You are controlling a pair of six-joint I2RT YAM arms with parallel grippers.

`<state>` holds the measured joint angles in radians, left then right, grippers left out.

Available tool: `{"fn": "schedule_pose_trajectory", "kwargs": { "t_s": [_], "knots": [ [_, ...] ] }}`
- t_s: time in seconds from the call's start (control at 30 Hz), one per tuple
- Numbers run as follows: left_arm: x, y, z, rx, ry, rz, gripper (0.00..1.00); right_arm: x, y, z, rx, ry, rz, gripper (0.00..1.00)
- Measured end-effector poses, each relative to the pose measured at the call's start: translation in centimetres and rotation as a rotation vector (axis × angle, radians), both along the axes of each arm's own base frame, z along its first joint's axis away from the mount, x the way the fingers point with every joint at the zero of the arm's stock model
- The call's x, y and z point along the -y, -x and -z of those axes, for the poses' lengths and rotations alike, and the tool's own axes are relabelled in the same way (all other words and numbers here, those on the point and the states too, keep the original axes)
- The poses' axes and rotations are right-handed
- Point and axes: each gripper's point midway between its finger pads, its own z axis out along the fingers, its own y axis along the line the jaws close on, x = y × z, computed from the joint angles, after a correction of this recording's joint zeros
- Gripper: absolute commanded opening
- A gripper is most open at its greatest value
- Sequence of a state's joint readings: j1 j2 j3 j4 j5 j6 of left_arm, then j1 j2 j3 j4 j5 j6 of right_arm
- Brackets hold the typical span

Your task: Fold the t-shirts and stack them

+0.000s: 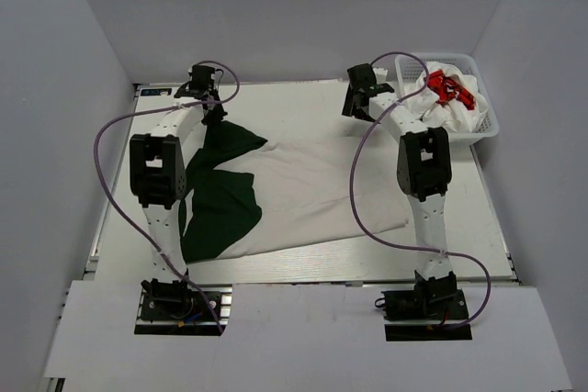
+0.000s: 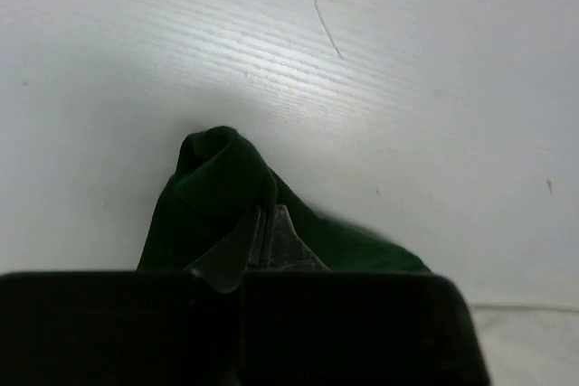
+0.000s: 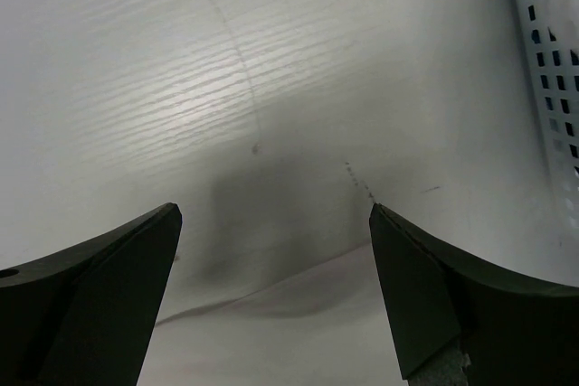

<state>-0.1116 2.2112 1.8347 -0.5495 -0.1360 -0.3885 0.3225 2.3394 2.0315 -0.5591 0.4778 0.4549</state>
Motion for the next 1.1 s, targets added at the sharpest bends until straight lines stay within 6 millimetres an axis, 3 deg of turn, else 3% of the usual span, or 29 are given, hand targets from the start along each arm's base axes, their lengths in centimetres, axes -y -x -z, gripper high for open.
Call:
{"fn": "schedule_pose_trajectory", "kwargs": {
  "t_s": [0.2,0.37,0.43,0.53,0.57,0.67,0.7,0.73,0.77,0.93,1.1],
  "knots": [
    [0.6,3.2,-5.0,0.093,0.026,0.044,0.00,2.9,0.6,2.0,-0.070,0.037,0.034,0.90],
    [1.2,5.4,-5.6,0.100,0.056,0.079,0.00,4.6,1.0,2.9,-0.102,0.031,0.055,0.90],
    [1.4,6.0,-5.2,0.088,0.068,0.090,0.00,4.9,1.4,3.6,-0.123,0.027,0.054,0.86],
    [1.5,7.4,-4.2,0.056,0.080,0.093,0.00,4.8,1.8,4.4,-0.144,0.012,0.042,0.73],
    [1.5,7.9,-3.9,0.043,0.083,0.094,0.00,4.6,1.8,4.4,-0.143,0.003,0.037,0.59],
    [1.6,8.9,-3.7,0.023,0.095,0.089,0.00,4.2,1.7,4.8,-0.138,-0.016,0.029,0.33],
    [1.6,9.2,-3.8,0.021,0.099,0.085,0.00,4.1,1.6,4.8,-0.132,-0.022,0.024,0.17],
    [1.6,9.4,-3.9,0.022,0.102,0.082,0.00,4.0,1.6,4.7,-0.126,-0.027,0.018,0.13],
    [1.5,9.8,-4.1,0.022,0.105,0.078,0.00,3.8,1.6,4.8,-0.123,-0.033,0.017,0.00],
    [1.5,11.8,-5.3,0.031,0.130,0.055,0.00,3.8,2.1,4.7,-0.124,-0.035,0.001,0.00],
    [1.4,14.6,-6.7,0.039,0.169,0.012,0.00,4.1,4.3,4.3,-0.152,-0.028,-0.022,0.00]
  ]
}}
